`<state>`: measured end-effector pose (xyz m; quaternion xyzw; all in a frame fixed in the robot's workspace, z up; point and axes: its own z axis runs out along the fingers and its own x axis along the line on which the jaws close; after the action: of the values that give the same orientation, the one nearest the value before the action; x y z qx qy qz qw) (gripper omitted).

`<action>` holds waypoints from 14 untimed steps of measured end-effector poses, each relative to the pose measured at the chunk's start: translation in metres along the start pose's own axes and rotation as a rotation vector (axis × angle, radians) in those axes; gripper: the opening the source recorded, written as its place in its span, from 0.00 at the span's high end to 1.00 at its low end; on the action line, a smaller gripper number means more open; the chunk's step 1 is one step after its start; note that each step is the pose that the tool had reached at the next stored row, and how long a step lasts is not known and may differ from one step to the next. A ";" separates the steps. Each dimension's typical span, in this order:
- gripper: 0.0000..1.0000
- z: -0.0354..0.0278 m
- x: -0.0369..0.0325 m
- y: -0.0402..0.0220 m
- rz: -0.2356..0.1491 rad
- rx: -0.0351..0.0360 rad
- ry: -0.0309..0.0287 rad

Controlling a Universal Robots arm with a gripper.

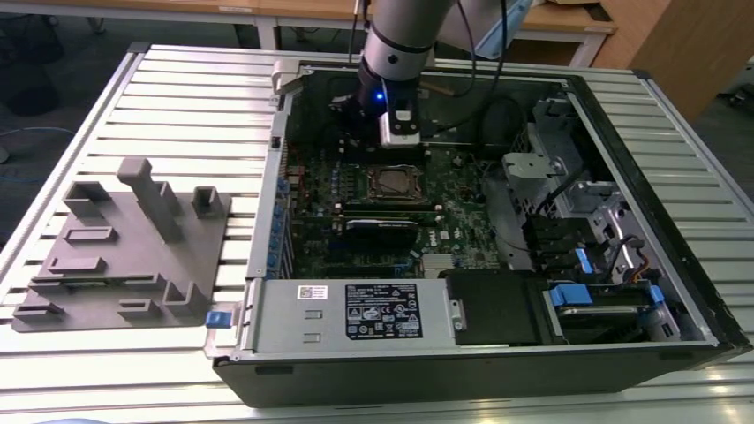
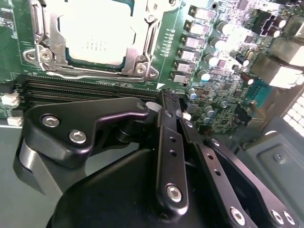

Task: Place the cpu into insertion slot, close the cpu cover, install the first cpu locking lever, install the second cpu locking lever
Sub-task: 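Install the first cpu locking lever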

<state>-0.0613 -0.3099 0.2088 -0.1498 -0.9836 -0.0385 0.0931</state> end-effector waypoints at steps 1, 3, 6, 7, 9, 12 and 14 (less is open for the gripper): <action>0.89 0.0000 0.0000 0.0000 0.000 0.0010 0.0032; 0.89 0.0001 0.0000 0.0000 0.001 0.0030 0.0104; 0.89 0.0001 0.0000 0.0000 0.002 0.0068 0.0227; 0.89 0.0001 0.0000 0.0000 0.003 0.0081 0.0269; 0.89 0.0001 0.0000 0.0000 0.004 0.0108 0.0357; 0.89 0.0002 -0.0001 0.0000 0.005 0.0146 0.0485; 0.89 0.0002 -0.0001 0.0000 0.006 0.0171 0.0569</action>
<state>-0.0613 -0.3099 0.2086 -0.1508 -0.9804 -0.0341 0.1224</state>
